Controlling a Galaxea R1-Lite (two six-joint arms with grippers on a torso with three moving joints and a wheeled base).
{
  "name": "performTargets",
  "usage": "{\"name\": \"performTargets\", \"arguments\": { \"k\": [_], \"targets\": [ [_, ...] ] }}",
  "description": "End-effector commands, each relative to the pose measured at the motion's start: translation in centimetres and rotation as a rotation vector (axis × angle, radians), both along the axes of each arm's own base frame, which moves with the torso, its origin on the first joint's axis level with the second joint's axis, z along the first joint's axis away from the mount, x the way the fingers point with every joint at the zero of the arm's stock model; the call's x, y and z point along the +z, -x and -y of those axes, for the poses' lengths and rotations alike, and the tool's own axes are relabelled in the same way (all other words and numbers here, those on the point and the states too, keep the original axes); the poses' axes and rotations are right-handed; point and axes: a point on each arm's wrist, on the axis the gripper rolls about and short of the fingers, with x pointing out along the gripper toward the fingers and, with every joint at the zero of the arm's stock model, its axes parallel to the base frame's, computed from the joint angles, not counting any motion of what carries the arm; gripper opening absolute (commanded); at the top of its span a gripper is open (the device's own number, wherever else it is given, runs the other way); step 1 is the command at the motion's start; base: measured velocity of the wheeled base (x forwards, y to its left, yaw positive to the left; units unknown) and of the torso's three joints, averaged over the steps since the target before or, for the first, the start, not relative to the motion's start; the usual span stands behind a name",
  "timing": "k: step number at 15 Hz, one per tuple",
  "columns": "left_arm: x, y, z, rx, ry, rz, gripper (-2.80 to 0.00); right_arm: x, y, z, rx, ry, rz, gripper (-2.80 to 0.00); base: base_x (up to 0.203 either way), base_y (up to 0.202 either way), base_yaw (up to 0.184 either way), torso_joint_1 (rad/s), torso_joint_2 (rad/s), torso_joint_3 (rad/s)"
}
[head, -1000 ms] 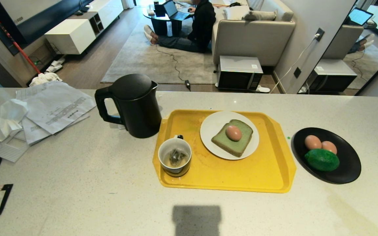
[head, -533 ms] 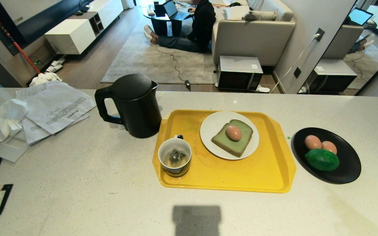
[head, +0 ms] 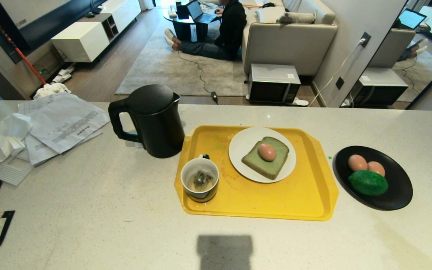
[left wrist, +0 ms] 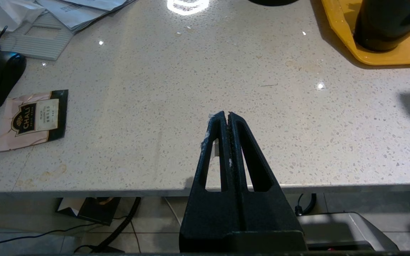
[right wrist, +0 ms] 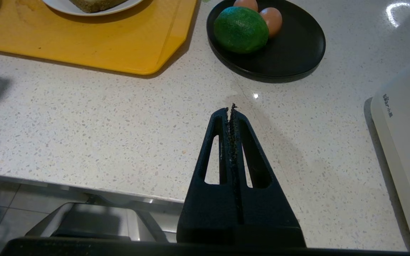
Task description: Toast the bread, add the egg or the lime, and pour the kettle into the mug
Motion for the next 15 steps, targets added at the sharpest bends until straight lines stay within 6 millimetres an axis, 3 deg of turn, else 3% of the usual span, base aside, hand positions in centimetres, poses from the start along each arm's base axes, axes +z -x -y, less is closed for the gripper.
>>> {"name": "performTargets", "arguments": {
  "k": [1, 15],
  "targets": [
    [0.0, 0.0, 0.0, 0.0, 0.0, 0.001, -2.8, -0.04, -0.01, 0.0, 0.001, 0.001, -0.001, -2.8, 0.0, 0.0, 0.0, 0.0, 0.0, 0.0],
    [0.0, 0.0, 0.0, 0.0, 0.0, 0.001, -2.8, -0.04, -0.01, 0.0, 0.001, 0.001, -0.001, -2.8, 0.0, 0.0, 0.0, 0.0, 0.0, 0.0]
  ]
}}
